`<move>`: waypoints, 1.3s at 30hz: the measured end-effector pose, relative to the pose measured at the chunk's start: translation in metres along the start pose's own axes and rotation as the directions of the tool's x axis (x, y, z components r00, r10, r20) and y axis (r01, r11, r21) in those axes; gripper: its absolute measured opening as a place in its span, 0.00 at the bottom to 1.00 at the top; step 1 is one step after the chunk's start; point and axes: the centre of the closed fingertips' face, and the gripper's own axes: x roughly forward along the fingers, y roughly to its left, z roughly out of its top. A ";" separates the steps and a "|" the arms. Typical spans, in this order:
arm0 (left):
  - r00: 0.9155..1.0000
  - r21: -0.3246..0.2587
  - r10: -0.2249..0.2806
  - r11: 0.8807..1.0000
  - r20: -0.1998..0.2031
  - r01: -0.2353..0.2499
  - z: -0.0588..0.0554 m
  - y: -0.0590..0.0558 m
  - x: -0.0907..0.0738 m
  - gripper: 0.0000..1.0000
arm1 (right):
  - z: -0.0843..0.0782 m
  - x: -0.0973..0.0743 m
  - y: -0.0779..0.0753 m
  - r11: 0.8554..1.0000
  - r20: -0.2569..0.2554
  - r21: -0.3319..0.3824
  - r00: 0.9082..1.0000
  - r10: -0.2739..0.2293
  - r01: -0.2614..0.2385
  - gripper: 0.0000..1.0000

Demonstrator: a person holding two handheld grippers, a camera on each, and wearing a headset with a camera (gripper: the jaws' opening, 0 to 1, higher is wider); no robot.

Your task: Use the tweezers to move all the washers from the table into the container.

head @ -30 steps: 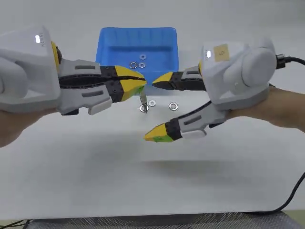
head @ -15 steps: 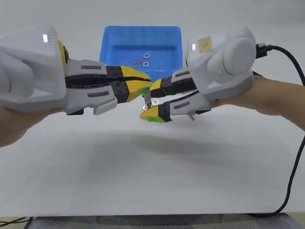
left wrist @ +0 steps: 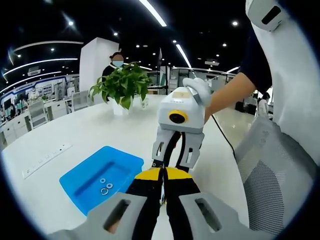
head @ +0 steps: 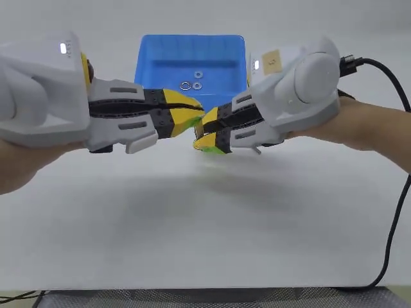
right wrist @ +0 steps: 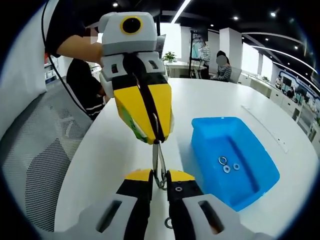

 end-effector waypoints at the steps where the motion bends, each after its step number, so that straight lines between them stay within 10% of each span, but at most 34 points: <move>1: 1.000 -0.001 -0.001 1.000 0.000 0.001 0.000 0.000 0.000 0.04 | 0.000 0.000 0.000 1.000 -0.001 -0.004 1.000 0.002 -0.002 0.12; 39: 1.000 -0.038 0.017 0.999 -0.020 -0.018 -0.002 -0.001 -0.002 0.08 | 0.004 0.000 0.004 1.000 0.020 0.002 1.000 -0.004 0.004 0.10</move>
